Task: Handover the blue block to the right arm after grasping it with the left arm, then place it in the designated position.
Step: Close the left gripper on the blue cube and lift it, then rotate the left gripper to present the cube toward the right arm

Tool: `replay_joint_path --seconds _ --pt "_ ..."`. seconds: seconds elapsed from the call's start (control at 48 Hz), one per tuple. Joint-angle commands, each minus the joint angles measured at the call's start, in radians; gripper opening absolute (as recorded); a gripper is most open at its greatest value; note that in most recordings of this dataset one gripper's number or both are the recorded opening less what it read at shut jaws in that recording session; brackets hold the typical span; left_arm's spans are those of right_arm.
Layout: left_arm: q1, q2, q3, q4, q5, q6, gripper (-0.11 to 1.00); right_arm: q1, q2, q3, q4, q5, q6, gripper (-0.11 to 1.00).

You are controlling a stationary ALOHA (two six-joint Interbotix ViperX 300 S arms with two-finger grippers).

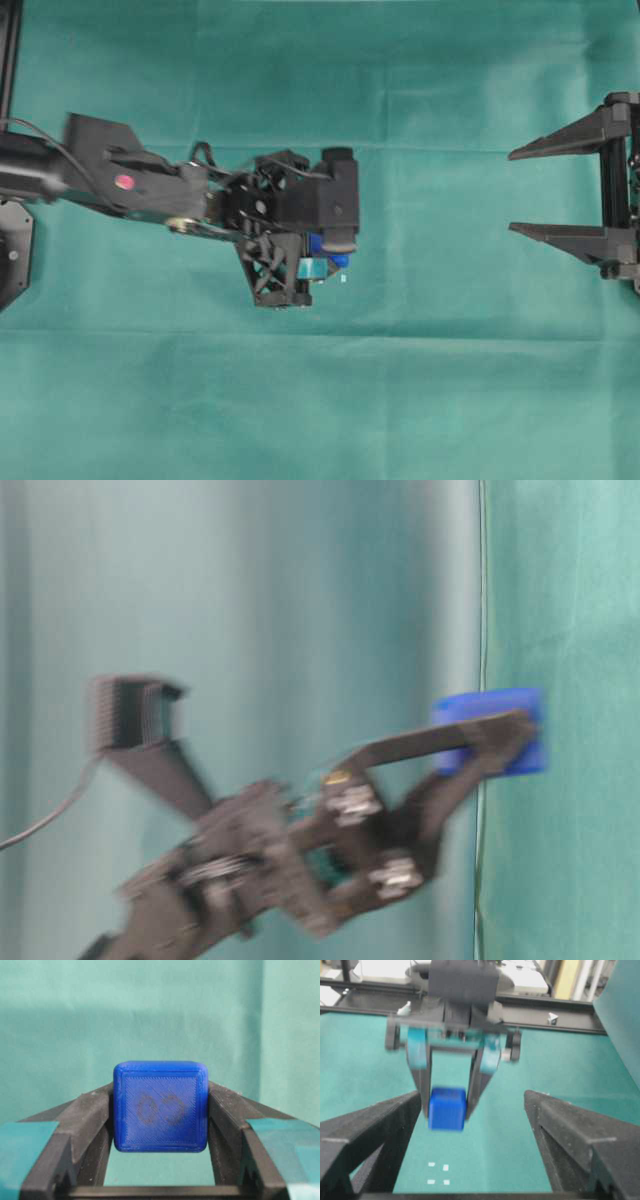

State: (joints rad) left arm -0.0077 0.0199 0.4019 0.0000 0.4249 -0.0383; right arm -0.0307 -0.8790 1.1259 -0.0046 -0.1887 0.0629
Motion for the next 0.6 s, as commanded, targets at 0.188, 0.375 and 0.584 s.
replay_joint_path --seconds 0.188,0.375,0.584 --pt "0.002 -0.135 -0.054 0.003 0.055 0.002 0.47 0.0 0.005 -0.028 -0.002 -0.005 -0.002 0.94" --pt "0.002 -0.179 -0.112 0.009 0.129 0.003 0.47 0.0 0.005 -0.029 -0.002 -0.005 -0.002 0.94" --pt "0.002 -0.204 -0.158 0.012 0.186 0.008 0.47 0.0 0.005 -0.029 -0.002 -0.005 0.0 0.94"
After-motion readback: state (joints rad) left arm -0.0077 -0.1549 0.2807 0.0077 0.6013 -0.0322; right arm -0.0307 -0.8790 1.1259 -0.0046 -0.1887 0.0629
